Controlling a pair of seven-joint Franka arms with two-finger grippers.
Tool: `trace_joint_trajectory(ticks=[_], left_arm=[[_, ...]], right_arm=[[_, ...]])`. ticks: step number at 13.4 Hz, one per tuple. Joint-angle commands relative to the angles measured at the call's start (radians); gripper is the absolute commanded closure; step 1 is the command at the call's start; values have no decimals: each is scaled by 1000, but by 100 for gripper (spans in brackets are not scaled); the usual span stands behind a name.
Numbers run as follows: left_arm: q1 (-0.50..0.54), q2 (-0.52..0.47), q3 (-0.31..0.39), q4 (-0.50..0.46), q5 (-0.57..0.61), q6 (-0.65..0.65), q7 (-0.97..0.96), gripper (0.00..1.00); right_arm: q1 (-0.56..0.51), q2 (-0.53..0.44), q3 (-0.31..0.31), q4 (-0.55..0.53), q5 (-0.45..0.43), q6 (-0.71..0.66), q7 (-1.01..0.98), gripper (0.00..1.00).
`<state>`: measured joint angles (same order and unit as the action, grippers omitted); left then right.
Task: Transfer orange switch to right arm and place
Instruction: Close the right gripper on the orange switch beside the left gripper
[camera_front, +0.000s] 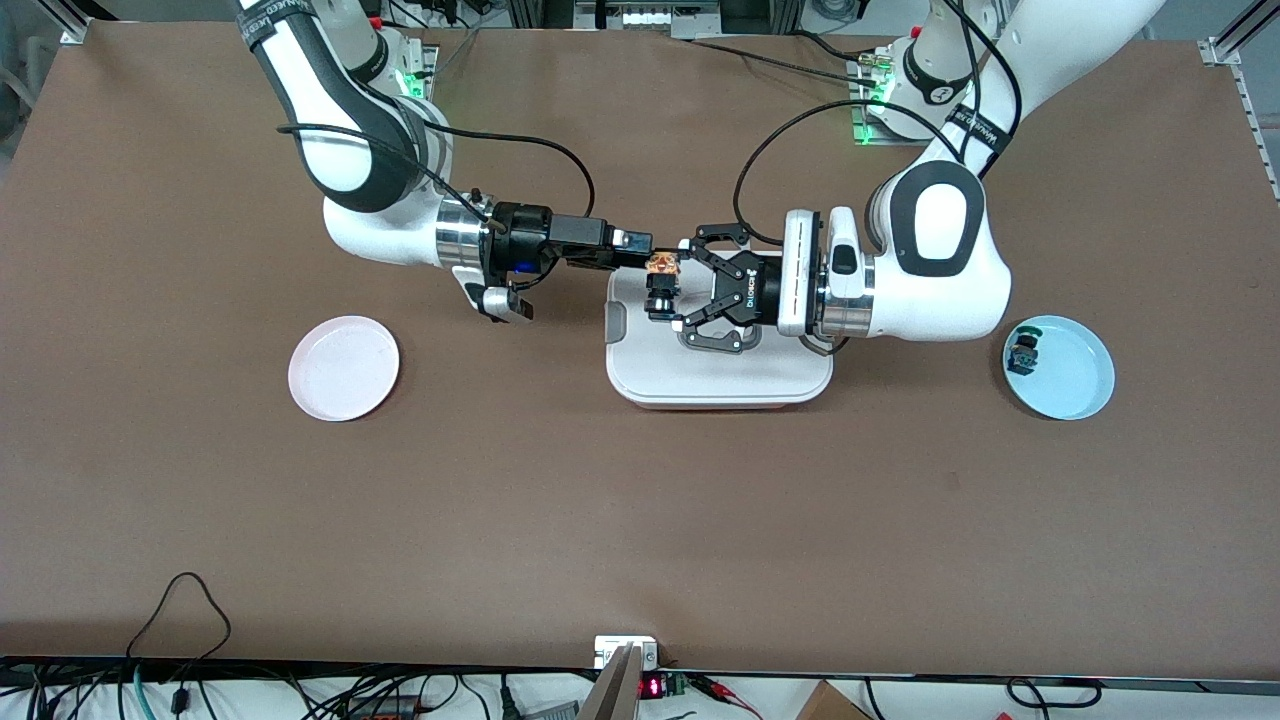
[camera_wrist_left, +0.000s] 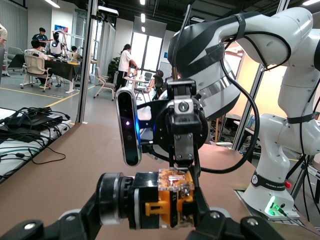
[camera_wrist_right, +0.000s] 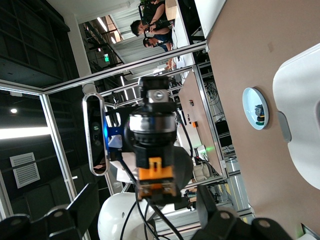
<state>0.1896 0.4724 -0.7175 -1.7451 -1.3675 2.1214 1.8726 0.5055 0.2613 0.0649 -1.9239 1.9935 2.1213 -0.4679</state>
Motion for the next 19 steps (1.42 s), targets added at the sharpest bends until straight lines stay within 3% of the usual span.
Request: trace_joint_trajectory(ticks=[1, 11, 13, 16, 19], left_arm=[[1, -14, -8, -21, -45, 14, 39, 99], [2, -14, -7, -21, -44, 12, 39, 99], [4, -14, -8, -19, -44, 11, 39, 99], [4, -14, -8, -19, -44, 12, 39, 99], [4, -14, -8, -19, -44, 12, 37, 99]], right_arm=[[18, -1, -7, 12, 25, 22, -12, 19], [28, 33, -7, 31, 25, 28, -63, 48], [31, 36, -7, 31, 25, 28, -66, 63], [30, 36, -7, 31, 24, 31, -78, 100], [28, 36, -7, 32, 22, 46, -72, 100]])
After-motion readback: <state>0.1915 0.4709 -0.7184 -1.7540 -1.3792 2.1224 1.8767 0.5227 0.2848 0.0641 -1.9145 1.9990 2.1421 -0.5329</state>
